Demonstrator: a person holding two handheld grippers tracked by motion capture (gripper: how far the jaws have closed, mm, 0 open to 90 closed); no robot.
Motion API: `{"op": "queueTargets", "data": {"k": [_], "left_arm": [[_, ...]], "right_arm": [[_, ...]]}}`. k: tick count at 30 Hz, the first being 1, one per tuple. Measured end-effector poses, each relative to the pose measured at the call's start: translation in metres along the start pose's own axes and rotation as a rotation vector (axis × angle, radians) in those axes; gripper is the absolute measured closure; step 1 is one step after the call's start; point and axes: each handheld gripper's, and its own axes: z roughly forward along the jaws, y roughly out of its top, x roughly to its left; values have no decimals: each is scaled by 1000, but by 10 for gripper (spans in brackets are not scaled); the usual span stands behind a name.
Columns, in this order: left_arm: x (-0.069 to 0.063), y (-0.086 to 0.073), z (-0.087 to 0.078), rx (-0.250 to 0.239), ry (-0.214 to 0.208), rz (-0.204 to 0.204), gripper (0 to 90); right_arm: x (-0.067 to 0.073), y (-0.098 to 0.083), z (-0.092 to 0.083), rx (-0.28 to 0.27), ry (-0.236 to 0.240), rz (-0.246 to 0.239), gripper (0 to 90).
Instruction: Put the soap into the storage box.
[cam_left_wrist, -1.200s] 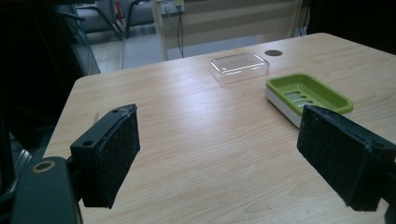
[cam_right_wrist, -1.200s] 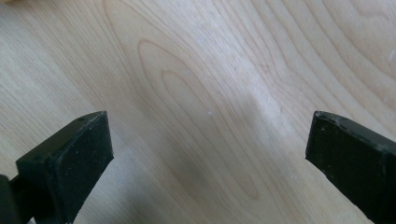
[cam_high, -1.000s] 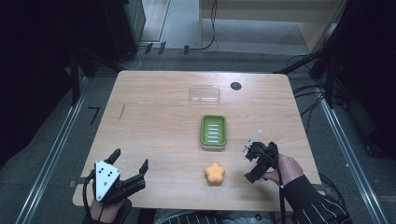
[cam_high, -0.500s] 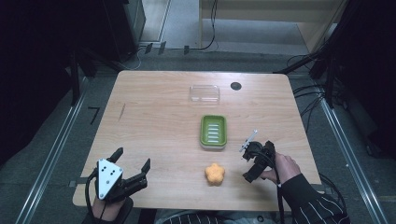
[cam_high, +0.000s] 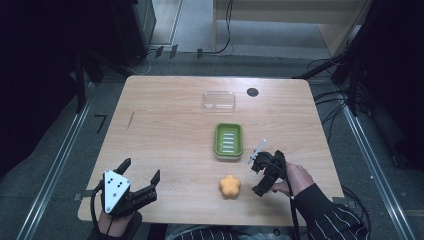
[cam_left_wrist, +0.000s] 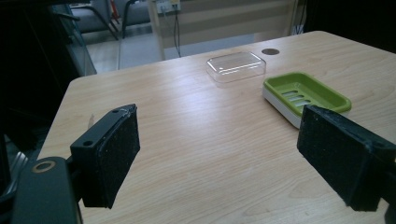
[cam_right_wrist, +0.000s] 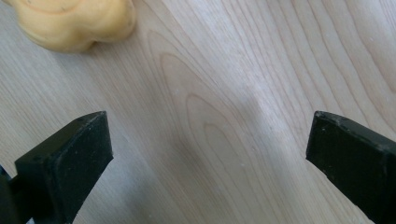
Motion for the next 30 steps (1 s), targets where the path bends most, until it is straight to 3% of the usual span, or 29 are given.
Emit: {"op": "queueTargets", "data": {"k": [18, 21, 30], "left_arm": [[1, -1, -6, -5, 7, -13, 137], [0, -1, -5, 0, 5, 1, 137], [1, -1, -4, -1, 3, -4, 137]], "right_arm": [[23, 23, -1, -16, 32, -71, 3], [27, 26, -1, -12, 45, -82, 3], [43, 40, 8, 7, 72, -175, 2]]}}
